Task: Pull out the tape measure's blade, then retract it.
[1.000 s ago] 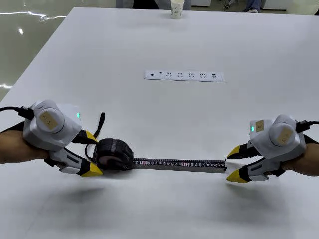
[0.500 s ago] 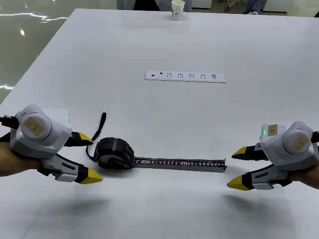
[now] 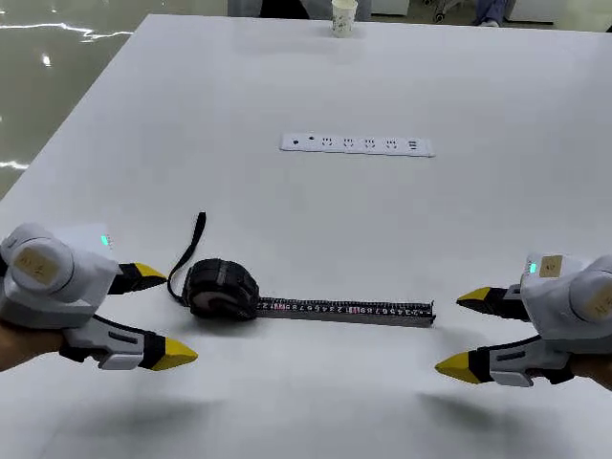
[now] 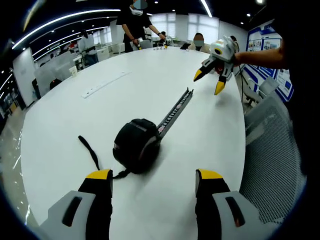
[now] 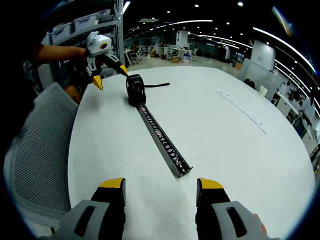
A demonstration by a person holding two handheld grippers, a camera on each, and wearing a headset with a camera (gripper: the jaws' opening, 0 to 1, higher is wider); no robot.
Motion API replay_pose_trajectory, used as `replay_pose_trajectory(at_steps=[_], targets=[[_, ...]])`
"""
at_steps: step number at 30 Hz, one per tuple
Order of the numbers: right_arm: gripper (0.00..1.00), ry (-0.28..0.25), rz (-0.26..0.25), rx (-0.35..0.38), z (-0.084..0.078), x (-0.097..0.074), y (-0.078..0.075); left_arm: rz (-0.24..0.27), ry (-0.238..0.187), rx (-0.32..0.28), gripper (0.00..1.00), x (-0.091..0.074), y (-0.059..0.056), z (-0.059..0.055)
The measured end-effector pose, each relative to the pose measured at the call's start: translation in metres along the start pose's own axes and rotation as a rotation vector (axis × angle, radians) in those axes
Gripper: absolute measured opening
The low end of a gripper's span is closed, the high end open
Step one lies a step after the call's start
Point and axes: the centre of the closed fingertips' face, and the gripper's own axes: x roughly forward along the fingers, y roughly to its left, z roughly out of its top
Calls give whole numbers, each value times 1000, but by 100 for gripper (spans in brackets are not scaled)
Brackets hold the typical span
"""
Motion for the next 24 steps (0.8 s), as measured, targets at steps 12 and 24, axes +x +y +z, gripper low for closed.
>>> replay_pose_trajectory(at_steps=[12, 24], targets=[[63, -66, -65, 70, 6, -8, 12, 73, -73, -94, 70, -8, -17, 0], [72, -123, -128, 136, 11, -9, 32, 139, -138, -185, 77, -8, -35, 2]])
